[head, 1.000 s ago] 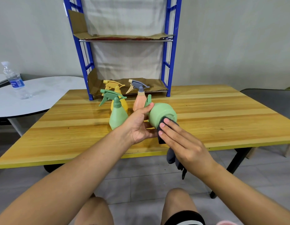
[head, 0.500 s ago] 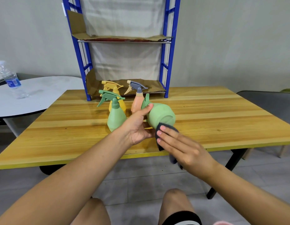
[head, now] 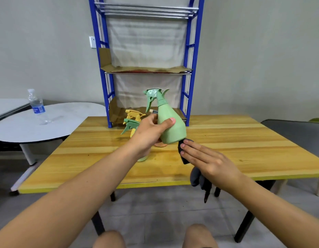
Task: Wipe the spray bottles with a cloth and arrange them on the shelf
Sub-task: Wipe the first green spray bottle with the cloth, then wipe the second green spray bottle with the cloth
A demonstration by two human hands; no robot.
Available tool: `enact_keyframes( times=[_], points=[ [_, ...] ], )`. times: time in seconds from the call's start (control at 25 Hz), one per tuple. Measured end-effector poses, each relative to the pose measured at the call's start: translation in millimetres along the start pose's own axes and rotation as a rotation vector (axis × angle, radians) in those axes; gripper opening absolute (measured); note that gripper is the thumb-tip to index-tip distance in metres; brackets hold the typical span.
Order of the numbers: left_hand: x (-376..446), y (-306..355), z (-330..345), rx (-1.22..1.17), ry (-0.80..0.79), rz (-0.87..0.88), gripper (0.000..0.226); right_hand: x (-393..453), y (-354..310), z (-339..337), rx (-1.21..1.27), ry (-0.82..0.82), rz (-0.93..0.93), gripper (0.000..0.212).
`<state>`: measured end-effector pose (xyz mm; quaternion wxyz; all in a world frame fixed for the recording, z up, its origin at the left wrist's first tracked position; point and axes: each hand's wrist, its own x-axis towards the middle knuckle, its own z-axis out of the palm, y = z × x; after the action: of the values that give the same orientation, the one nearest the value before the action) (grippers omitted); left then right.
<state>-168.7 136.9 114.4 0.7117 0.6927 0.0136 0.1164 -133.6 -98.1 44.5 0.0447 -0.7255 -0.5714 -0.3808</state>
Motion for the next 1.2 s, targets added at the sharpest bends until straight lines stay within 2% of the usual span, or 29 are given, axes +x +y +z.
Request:
enact_keyframes(
  times=[0.12, 0.32, 0.48, 0.6, 0.68, 0.84, 1.0, 1.12, 1.2],
  points=[
    [-19, 17, -26, 0.105, 0.084, 0.098, 0.042, 27, -10, -4, 0.002, 0.018, -0.033, 0.038],
    [-46, 16, -90, 0.256, 0.230, 0.145, 0.049, 82, -36, 8, 0.023, 0.004, -0.060, 0.043],
    [-57, -13, -148, 0.450, 0.326, 0.107, 0.049, 137, -63, 42, 0.074, -0.018, -0.152, 0.043],
    [-59, -43, -193, 0.578, 0.446, 0.053, 0.057, 171, -88, 84, 0.106, -0.066, -0.215, 0.042],
    [-61, -60, -219, 0.631, 0.526, 0.026, 0.059, 190, -101, 110, 0.156, -0.135, -0.207, 0.050],
    [-62, -82, -262, 0.654, 0.613, 0.018, 0.055, 224, -130, 144, 0.235, -0.329, -0.142, 0.052],
    [-61, -97, -294, 0.643, 0.642, -0.008, 0.064, 237, -159, 181, 0.346, -0.570, 0.025, 0.044],
    [-58, -107, -305, 0.677, 0.630, -0.034, 0.058, 232, -158, 178, 0.475, -0.678, 0.170, 0.057],
    [-56, -113, -307, 0.689, 0.602, -0.028, 0.054, 220, -151, 166, 0.445, -0.677, 0.245, 0.066]
  ],
)
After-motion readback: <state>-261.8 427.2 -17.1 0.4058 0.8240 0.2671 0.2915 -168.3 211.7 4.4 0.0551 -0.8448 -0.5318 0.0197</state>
